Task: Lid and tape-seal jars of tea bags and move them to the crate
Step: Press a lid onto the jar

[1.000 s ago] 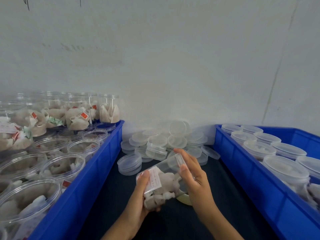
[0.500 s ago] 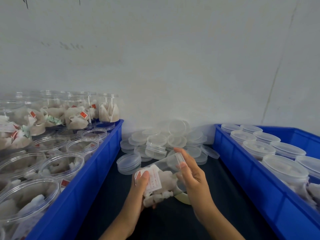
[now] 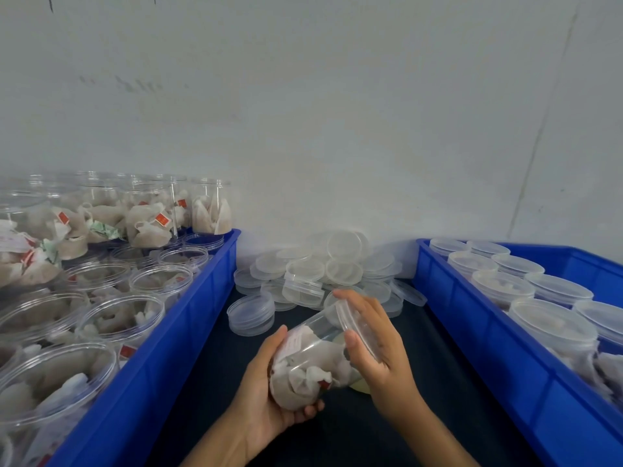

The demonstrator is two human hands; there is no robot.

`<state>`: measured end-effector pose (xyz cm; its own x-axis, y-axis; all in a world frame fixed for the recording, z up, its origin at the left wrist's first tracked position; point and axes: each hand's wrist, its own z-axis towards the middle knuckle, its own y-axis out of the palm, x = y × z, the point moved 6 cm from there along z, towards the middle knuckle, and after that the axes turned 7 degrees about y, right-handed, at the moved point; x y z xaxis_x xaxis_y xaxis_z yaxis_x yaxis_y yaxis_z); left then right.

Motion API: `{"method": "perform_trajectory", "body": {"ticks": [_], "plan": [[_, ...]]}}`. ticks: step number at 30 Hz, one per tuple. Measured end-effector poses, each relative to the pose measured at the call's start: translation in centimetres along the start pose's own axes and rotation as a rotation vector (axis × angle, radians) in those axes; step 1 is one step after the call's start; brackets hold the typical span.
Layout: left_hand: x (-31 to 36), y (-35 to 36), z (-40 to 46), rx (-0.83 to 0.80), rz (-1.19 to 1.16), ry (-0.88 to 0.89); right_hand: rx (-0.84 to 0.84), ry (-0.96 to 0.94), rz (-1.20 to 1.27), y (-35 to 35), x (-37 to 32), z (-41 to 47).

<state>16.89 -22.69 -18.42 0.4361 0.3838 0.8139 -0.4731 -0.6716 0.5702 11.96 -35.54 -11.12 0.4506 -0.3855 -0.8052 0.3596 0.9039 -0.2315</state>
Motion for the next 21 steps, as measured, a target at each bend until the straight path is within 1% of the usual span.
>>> {"method": "perform_trajectory", "body": {"ticks": [6,9,12,14,15,16,17,18,19,20,21], "plan": [[0.6,0.4,-0.1,0.033,0.019,0.151,0.006,0.068,0.095,-0.1,-0.1,0.6],[0.6,0.4,-0.1,0.030,0.039,0.177,0.016,0.082,0.098,-0.2,-0.2,0.4],[0.8,0.2,0.0,-0.003,0.067,0.166,0.019,0.083,0.102,-0.3,-0.3,0.4],[1.2,0.3,-0.1,-0.037,0.119,0.201,0.043,0.083,0.098,-0.6,-0.4,0.5],[1.4,0.4,-0.2,-0.025,0.184,0.243,0.062,0.087,0.108,-0.8,-0.2,0.6],[1.8,0.2,-0.2,0.029,0.292,0.303,0.085,0.095,0.128,-0.9,-0.1,0.6],[2.2,-0.6,-0.1,0.136,0.411,0.385,0.110,0.102,0.138,-1.1,0.0,0.6],[3.1,-1.1,-0.6,0.246,0.525,0.512,0.133,0.102,0.131,-1.2,0.0,0.5],[4.0,-1.0,-1.2,0.298,0.662,0.644,0.148,0.092,0.109,-1.2,-0.1,0.5],[4.5,-0.7,-1.6,0.285,0.814,0.726,0.149,0.077,0.083,-1.1,-0.2,0.5],[4.4,-0.3,-1.7,0.246,0.959,0.759,0.137,0.063,0.063,-0.9,-0.2,0.4]]}}
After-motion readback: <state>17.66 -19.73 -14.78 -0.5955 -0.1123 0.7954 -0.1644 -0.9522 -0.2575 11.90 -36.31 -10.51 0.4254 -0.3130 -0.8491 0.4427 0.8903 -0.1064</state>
